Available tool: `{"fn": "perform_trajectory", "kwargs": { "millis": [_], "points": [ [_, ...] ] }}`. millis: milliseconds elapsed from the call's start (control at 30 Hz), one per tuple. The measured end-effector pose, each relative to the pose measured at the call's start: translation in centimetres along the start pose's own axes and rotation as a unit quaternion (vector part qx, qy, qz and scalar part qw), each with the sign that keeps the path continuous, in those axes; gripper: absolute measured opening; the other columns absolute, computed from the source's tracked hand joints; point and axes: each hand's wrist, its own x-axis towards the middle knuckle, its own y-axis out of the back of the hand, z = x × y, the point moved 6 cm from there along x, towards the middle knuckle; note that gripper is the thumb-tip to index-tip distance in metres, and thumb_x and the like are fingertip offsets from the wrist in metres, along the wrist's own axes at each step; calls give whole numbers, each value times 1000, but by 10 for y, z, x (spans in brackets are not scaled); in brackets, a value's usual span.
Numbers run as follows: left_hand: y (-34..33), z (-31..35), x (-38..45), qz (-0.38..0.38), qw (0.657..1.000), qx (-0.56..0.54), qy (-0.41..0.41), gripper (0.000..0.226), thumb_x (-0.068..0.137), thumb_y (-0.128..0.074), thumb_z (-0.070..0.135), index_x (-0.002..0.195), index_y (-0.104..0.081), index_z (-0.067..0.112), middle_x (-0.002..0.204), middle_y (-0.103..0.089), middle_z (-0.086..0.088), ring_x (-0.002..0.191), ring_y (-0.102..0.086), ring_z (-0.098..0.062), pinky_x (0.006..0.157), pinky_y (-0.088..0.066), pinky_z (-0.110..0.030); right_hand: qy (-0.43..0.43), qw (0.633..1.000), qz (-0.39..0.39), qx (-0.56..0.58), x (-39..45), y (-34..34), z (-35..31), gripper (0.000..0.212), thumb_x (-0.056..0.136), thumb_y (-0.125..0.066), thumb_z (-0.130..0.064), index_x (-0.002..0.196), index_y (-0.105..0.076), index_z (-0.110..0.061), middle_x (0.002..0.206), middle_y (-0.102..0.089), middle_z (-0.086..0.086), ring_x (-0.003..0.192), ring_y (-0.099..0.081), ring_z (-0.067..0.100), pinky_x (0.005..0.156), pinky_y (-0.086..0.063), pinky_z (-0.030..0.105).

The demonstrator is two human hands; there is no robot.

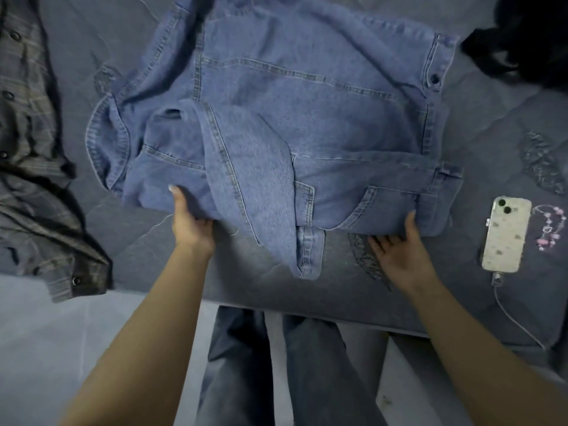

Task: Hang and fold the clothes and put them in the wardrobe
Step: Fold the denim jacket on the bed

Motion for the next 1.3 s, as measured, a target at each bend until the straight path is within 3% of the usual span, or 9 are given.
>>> {"fn": "perform_trajectory", "kwargs": {
  "millis": [233, 500, 667, 767, 967, 1067, 1167, 1233, 1300],
  "points": [
    [20, 29, 15, 33, 997, -63, 3, 63, 99, -26, 59, 143, -44, 18, 148, -47, -2, 134, -46, -23, 108, -41, -37, 49, 992, 72, 89, 6, 9, -25, 34, 96, -54, -39, 124, -60, -20, 114, -70, -4, 97, -69, 12, 80, -59, 29],
    [66, 10, 3, 37, 998, -44, 25, 49, 101, -42, 42, 139, -47, 12, 140, -54, -3, 127, -53, -17, 72, -56, -23, 81, 986, 138, 52, -7, 36, -30, 50, 97, -47, -47, 140, -49, -20, 136, -58, -1, 113, -61, 12, 87, -57, 27],
    [94, 55, 12, 48, 988, 72, -130, 59, 90, -67, 31, 137, -31, 28, 145, -44, -1, 121, -57, -20, 86, -57, -37, 84, 993, 85, 24, -19, 1, 10, 61, 92, -55, -51, 145, -42, -24, 138, -56, 0, 123, -57, 18, 94, -52, 32],
    [104, 79, 16, 22, 966, 146, -210, 45, 92, -67, 23, 125, -37, 26, 109, -57, 0, 99, -64, -18, 81, -59, -32, 74, 994, 16, -85, -42, -48, 62, 51, 93, -53, -52, 134, -54, -21, 123, -65, 3, 109, -66, 14, 92, -54, 30],
    [125, 108, 29, 50, 916, 274, -289, 30, 89, -65, 1, 86, -46, 24, 71, -42, -2, 61, -43, -10, 50, -48, -13, 189, 944, 39, -266, -70, -90, 126, 60, 88, -61, -52, 136, -51, -17, 138, -54, 0, 119, -56, 3, 91, -50, 17],
    [120, 109, 37, 58, 925, 295, -232, 30, 87, -68, 2, 89, -43, 19, 79, -47, -7, 70, -50, -18, 66, -56, -24, 310, 832, 49, -458, -86, -92, 127, 44, 86, -72, -36, 125, -61, -17, 145, -39, -3, 131, -39, -4, 106, -33, 11],
    [115, 124, 17, 138, 831, 461, -281, 40, 77, -78, 13, 107, -53, 7, 111, -52, -20, 105, -53, -35, 98, -41, -39, 381, 736, 27, -558, -97, -97, 126, 17, 86, -72, -6, 100, -69, 3, 128, -56, 17, 116, -54, 25, 102, -42, 29],
    [97, 136, -9, 112, 757, 513, -389, 42, 73, -79, 12, 110, -59, 4, 118, -50, -22, 110, -49, -35, 97, -35, -36, 352, 766, 44, -536, -107, -99, 116, 12, 90, -65, -4, 101, -66, 2, 113, -64, 18, 106, -60, 22, 92, -46, 28],
    [72, 135, -25, -5, 751, 506, -424, 33, 77, -76, 7, 106, -60, 3, 111, -51, -14, 100, -52, -27, 92, -38, -29, 324, 801, 39, -502, -124, -107, 97, 9, 95, -59, -8, 99, -61, -16, 93, -67, 6, 87, -60, 2, 76, -46, 17]
  ]
}}
